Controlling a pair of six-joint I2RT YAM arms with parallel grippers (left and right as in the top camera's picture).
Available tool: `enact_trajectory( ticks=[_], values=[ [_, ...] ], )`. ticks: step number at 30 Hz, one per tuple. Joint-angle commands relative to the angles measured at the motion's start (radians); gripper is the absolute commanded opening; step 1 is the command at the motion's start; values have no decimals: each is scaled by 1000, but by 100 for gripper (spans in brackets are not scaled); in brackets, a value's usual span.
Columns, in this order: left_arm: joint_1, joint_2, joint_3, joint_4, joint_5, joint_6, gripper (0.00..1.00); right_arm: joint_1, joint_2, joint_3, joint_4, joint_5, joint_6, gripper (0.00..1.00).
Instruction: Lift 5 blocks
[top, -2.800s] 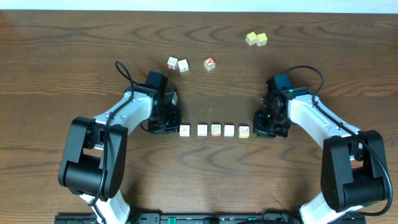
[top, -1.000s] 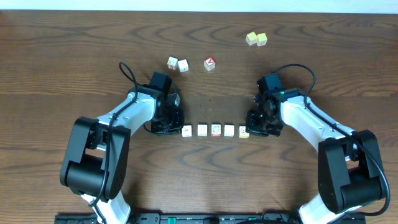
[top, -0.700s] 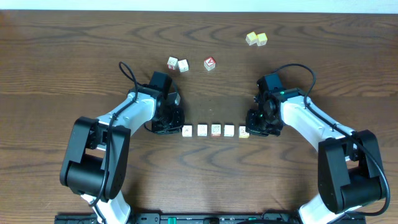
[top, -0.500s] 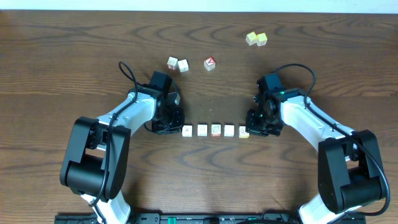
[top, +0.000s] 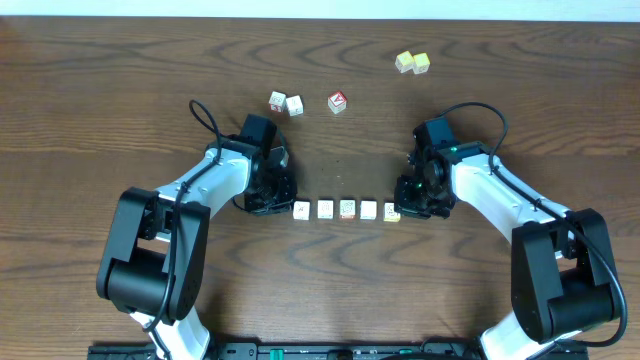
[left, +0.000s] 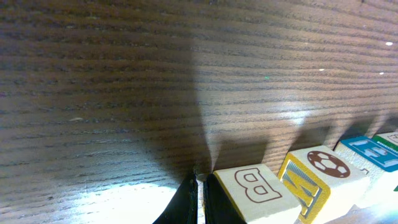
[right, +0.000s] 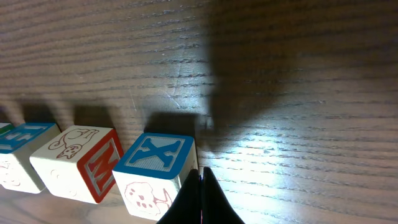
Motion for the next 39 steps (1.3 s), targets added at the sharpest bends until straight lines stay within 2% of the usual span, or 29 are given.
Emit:
enact_trajectory(
  ticks=[1,21,39],
  values=[
    [-5,10,-18,2,-5,-15,7,15,1,-4,3,-15,11,1],
    [-41,10,-18,38,-5,-38,7,16,1,-4,18,-35,40,1],
    [-65,10,-18,61,-6,-113,7,16,1,-4,25,-42,37,1]
  ],
)
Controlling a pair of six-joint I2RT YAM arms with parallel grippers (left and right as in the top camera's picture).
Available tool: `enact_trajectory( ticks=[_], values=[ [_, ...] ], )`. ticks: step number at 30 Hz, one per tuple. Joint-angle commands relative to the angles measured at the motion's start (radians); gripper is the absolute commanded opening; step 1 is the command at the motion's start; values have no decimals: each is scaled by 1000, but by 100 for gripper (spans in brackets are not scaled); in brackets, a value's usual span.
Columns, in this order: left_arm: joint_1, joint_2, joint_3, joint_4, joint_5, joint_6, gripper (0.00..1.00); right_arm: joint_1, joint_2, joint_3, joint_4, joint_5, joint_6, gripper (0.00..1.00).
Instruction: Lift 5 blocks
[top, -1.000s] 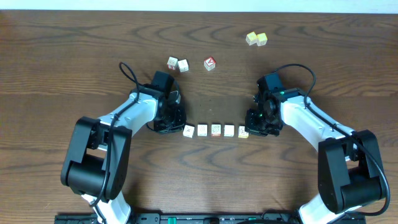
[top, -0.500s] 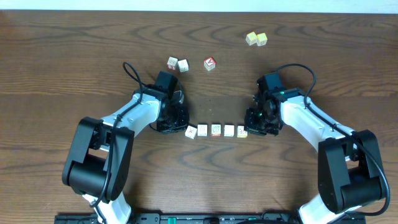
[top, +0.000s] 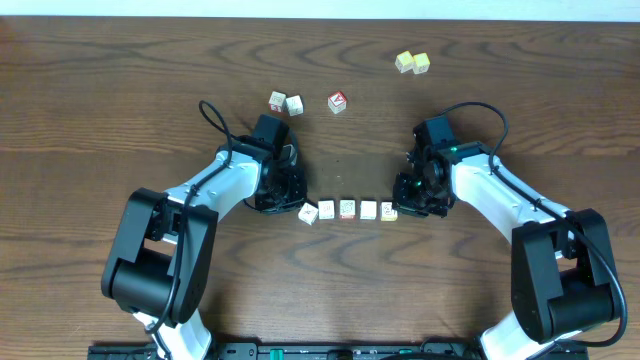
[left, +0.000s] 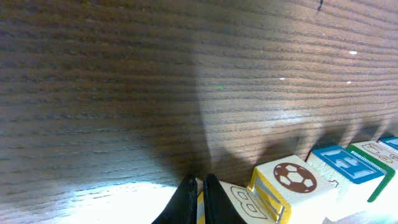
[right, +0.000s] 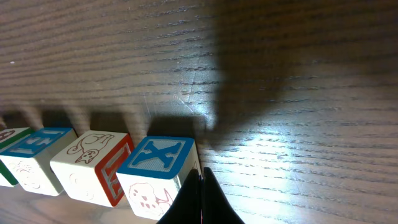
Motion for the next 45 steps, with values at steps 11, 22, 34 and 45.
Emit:
enact_trajectory(
  ticks=[11,22,34,45],
  values=[
    [-11,10,-18,9,-8,-39,7,34,1,-4,17,-20,11,1],
    [-11,10,-18,19,-8,-39,7,84,1,-4,58,-14,37,1],
    [-11,10,-18,30,-9,-39,7,93,1,-4,69,-15,42,1],
    [-11,10,-18,31,-9,-39,7,112,1,-4,93,-15,63,1]
  ],
)
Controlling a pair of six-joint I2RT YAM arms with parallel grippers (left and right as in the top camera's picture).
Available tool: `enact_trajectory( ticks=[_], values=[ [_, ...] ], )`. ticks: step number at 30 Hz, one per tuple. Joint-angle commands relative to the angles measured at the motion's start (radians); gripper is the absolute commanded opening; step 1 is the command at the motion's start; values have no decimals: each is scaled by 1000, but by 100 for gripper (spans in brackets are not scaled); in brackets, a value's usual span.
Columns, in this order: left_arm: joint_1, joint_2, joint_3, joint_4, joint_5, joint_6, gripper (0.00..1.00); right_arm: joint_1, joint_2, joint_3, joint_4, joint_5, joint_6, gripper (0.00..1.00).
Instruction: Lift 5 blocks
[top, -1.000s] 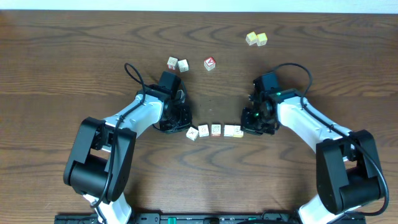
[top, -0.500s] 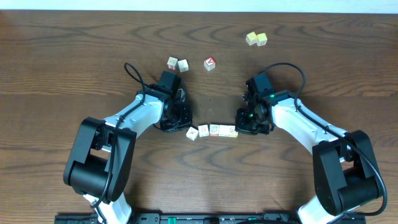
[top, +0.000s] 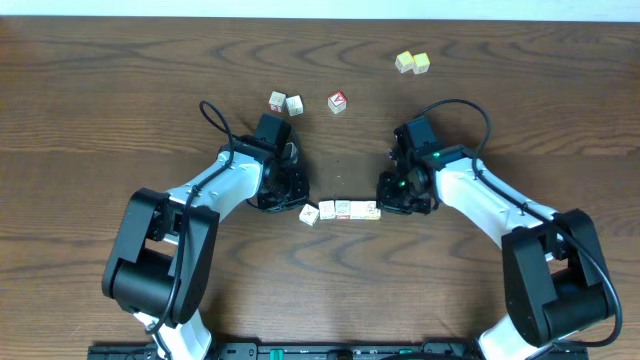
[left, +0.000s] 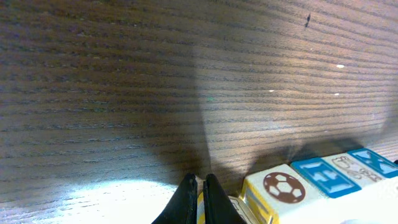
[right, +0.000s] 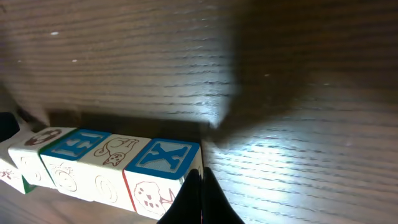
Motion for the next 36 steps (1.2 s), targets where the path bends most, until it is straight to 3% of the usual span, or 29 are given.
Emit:
enact_trajectory(
  ticks=[1,14,22,29,32,36],
  values=[
    [-5,10,-18,3,-6,-1,7,22,1,-4,4,-5,17,1],
    [3,10,-15,18,-51,29,7,23,1,-4,3,3,17,1],
    [127,-53,90,-206,-246,30,7,23,1,-4,-14,42,17,1],
    [238,-186,106,-390,-208,36,7,23,1,-4,-16,42,17,1],
    [222,-187,81,-477,-154,48,7,23,1,-4,-12,42,17,1],
    [158,-187,-17,-438,-67,64,7,23,1,-4,-11,42,17,1]
  ],
)
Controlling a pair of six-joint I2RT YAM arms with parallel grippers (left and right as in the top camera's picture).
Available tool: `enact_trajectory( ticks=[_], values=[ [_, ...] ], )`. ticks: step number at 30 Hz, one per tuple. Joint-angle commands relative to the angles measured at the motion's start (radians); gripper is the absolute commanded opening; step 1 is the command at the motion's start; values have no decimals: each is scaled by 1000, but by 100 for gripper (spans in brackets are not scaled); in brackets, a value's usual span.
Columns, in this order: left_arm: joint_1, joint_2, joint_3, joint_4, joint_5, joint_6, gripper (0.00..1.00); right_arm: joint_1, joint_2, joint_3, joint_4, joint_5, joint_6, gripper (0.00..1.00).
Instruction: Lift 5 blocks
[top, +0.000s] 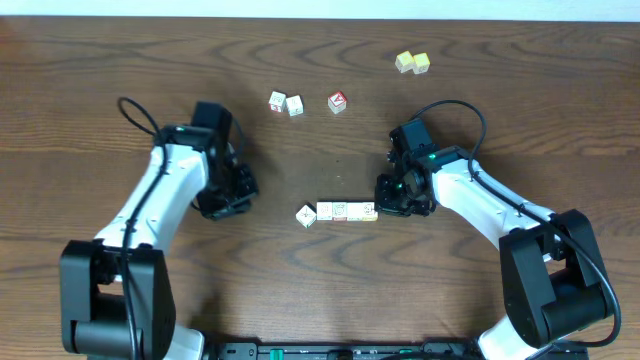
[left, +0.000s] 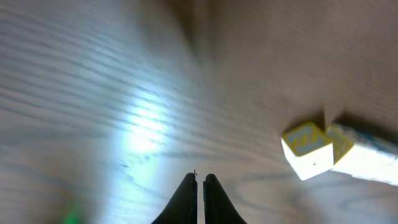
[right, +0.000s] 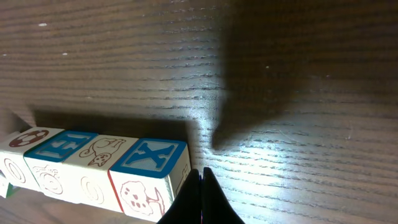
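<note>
Four lettered blocks (top: 347, 211) lie pressed into one row at the table's middle, and a fifth block (top: 306, 215) sits turned at the row's left end. My right gripper (top: 386, 204) is shut, its fingers (right: 194, 193) against the side of the blue X block (right: 151, 157) at the row's right end. My left gripper (top: 238, 192) is shut and stands well left of the row, apart from it. Its blurred wrist view shows the turned yellow-faced block (left: 306, 149) ahead and to the right of the left gripper (left: 200, 181).
Two pale blocks (top: 286, 103) and a red one (top: 337, 102) lie behind the row. Two yellow blocks (top: 412, 62) sit at the far right back. The wood table (top: 100, 100) stretches bare to the left.
My left arm has swung away to the left, leaving the turned end block by itself. The right gripper and the row have shifted slightly left.
Five blocks lay spaced in a line between my two shut grippers. Then the left gripper had pushed the left end block askew against its neighbour. Then the right gripper had closed the row up leftward. Now the left gripper stands clear.
</note>
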Motion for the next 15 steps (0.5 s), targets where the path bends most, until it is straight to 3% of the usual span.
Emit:
enact_trajectory(
  ticks=[1,7,15],
  values=[
    [-68,12,-106,50,113,21,7,3,1,-3,0,10,11,1],
    [-164,13,-248,277,148,-110,7,3,1,-3,-10,10,10,1],
    [-215,13,-268,437,166,-133,7,3,1,-3,-18,9,11,1]
  ],
)
